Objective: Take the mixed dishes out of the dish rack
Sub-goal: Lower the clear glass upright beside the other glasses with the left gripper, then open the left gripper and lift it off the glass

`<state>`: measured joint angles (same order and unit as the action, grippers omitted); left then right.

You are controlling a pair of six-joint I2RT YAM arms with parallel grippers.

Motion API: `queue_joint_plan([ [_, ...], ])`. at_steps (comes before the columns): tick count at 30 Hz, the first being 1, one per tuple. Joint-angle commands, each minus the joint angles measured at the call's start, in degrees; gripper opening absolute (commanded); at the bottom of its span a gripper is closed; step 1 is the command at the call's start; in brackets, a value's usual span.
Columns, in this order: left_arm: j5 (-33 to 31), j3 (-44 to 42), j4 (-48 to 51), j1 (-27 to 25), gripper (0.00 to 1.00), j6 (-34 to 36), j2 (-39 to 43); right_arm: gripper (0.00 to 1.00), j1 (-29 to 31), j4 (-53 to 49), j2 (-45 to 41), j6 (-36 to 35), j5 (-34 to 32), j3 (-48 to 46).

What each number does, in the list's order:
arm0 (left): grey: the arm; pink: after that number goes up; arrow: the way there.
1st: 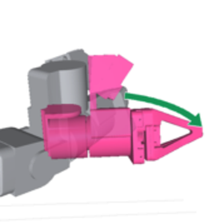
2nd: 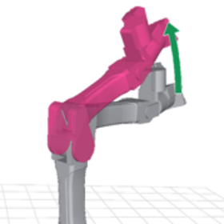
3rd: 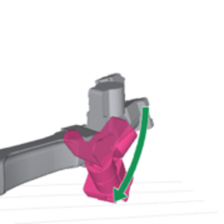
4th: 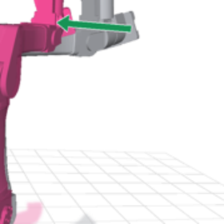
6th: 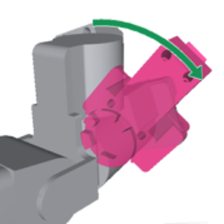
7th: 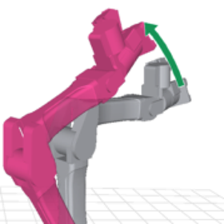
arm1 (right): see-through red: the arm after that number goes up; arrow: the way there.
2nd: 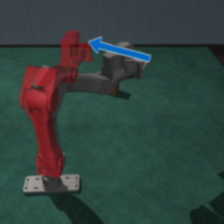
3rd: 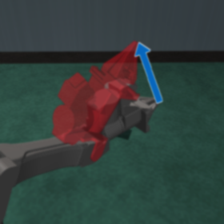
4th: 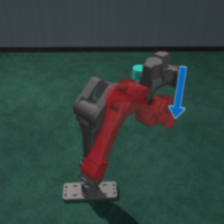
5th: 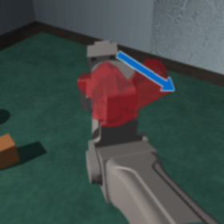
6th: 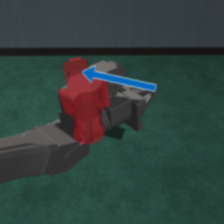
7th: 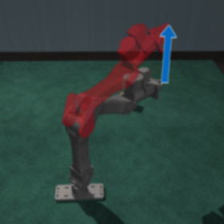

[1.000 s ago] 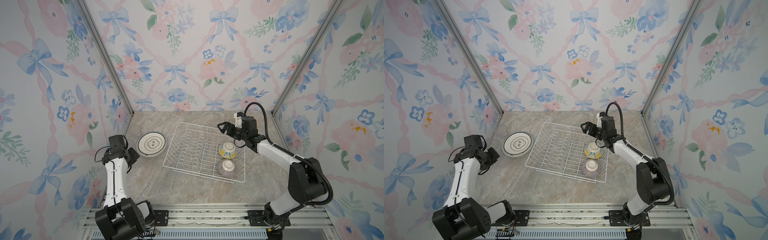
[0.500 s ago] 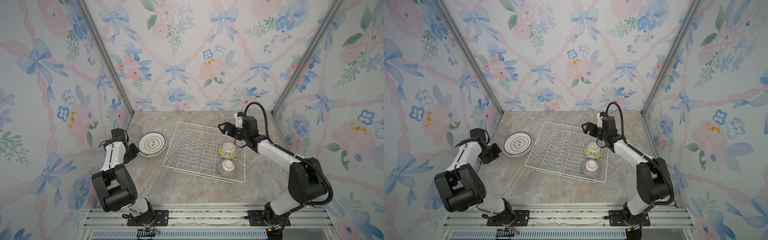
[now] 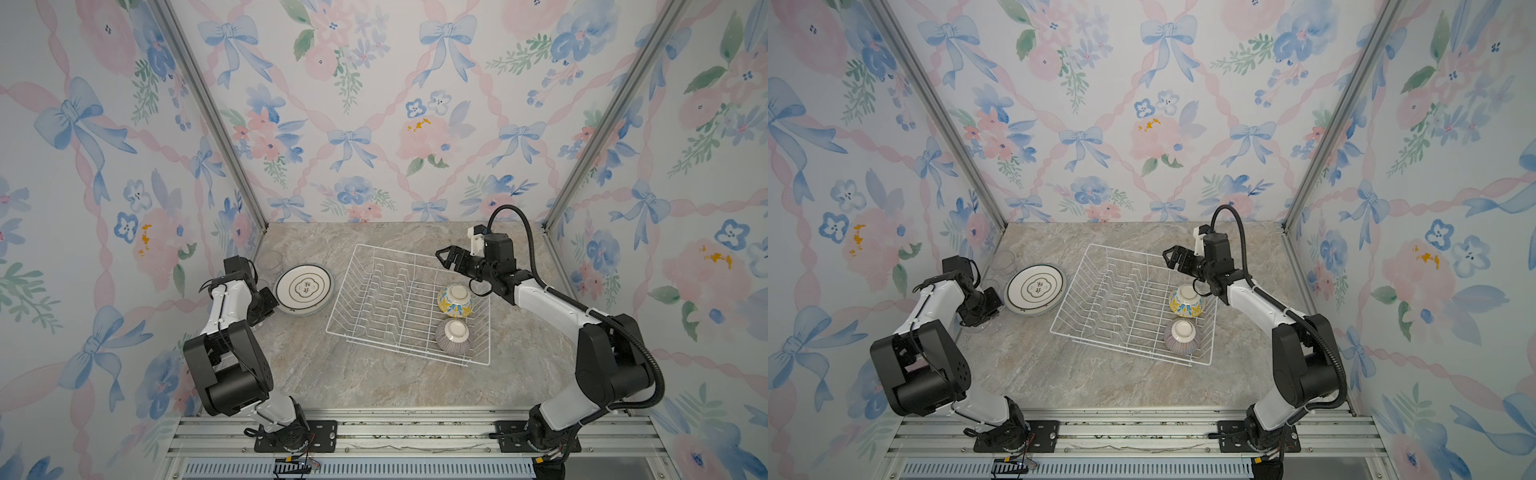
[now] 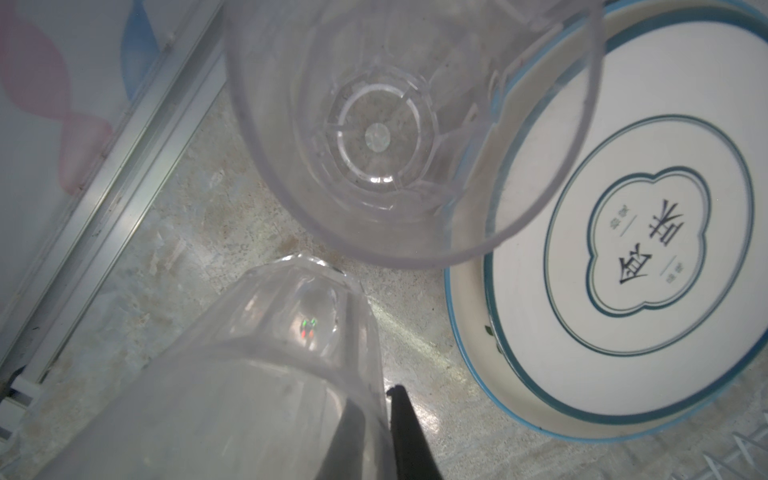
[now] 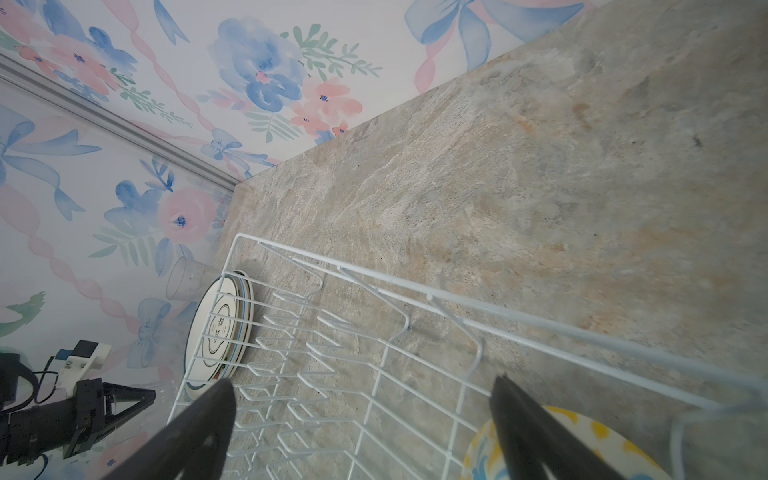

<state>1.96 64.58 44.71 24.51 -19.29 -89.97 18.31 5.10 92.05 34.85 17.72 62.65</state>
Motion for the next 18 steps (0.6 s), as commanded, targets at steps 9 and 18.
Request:
queue_joint_plan([
  [9, 0.0, 1.6, 0.2, -1.3, 0.22, 1.5, -0.9, 0.97, -1.0, -0.3, -0.2, -0.8, 1.0, 0.7],
  [18, -0.4, -0.4, 0.2, -3.8, 0.70, 1.7, 7.1, 0.97, -1.2, -0.7, 1.0, -0.4, 2.7, 1.5],
])
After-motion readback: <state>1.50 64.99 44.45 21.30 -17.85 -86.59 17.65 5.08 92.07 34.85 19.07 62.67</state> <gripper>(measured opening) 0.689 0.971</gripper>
